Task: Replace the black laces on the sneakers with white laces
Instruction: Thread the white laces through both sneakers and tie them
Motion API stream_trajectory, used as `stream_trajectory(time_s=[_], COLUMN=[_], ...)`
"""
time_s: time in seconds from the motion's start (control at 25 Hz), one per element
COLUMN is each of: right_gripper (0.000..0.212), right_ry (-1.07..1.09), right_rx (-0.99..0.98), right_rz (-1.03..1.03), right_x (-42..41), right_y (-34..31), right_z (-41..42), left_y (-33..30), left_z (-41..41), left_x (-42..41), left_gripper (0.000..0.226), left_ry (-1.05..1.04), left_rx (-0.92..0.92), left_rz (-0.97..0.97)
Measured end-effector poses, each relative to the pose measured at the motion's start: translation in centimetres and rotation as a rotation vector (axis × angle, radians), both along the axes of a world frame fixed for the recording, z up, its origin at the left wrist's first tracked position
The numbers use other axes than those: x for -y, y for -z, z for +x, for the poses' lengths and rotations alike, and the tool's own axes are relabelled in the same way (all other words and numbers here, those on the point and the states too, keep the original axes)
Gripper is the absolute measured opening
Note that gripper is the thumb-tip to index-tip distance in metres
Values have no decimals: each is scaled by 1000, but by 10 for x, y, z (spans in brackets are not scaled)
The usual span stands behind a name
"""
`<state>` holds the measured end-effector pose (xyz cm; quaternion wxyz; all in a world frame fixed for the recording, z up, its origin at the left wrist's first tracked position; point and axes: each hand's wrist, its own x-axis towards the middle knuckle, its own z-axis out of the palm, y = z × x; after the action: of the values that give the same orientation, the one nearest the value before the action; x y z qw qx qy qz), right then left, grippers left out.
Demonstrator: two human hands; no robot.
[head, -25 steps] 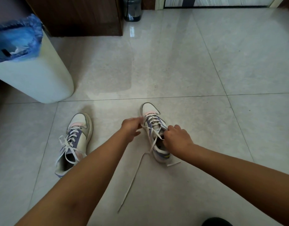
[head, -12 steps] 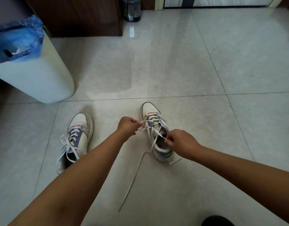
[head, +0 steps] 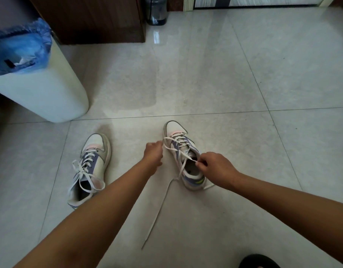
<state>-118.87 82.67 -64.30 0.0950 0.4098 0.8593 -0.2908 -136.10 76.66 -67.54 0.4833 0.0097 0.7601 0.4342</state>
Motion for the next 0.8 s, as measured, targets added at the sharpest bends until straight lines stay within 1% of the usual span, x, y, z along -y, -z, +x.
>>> stream_trajectory(time_s=[0.04, 0.08, 0.12, 0.16, 0.2, 0.28, 0.36, 0.44, 0.52, 0.6, 0.68, 0.72, 0.8], right_gripper=[21, 22, 22, 23, 24, 25, 24, 24, 18, 14, 15, 15, 14], right_ry=[7, -23, -46, -106, -236, -503, -629, -575, -477, -379, -300, -281, -252], right_rx=[-3, 0, -4, -44, -100, -201, -246, -265, -293, -318, -339, -330, -302], right_rz=[-4, 21, 56, 151, 262, 305, 38, -212, -368, -470, -522, -529, -546], right_x=[-2, -3, -3, -2, -1, 14, 35, 49, 54, 53, 48, 46, 47], right_y=[2, 3, 2, -1, -3, -15, -31, -44, -50, -59, -64, -66, -66], right_z=[-1, 0, 0, 0, 0, 7, 17, 28, 36, 38, 37, 37, 37], left_y=[2, 4, 6, 10, 14, 20, 22, 25, 28, 25, 21, 18, 15], left_z=[8, 19, 30, 40, 47, 54, 53, 49, 43, 41, 41, 41, 40], left_x=[6, 12, 18, 21, 22, 17, 10, 9, 10, 13, 14, 15, 15], left_gripper=[21, 28, 35, 40, 42, 37, 33, 32, 35, 49, 62, 58, 38], left_ry=[77, 214, 391, 556, 673, 773, 800, 824, 856, 881, 906, 895, 803], left_rx=[-103, -195, -286, -359, -407, -444, -448, -438, -428, -424, -440, -445, -460], left_rz=[-48, -70, -90, -110, -133, -191, -227, -230, -216, -203, -194, -201, -243])
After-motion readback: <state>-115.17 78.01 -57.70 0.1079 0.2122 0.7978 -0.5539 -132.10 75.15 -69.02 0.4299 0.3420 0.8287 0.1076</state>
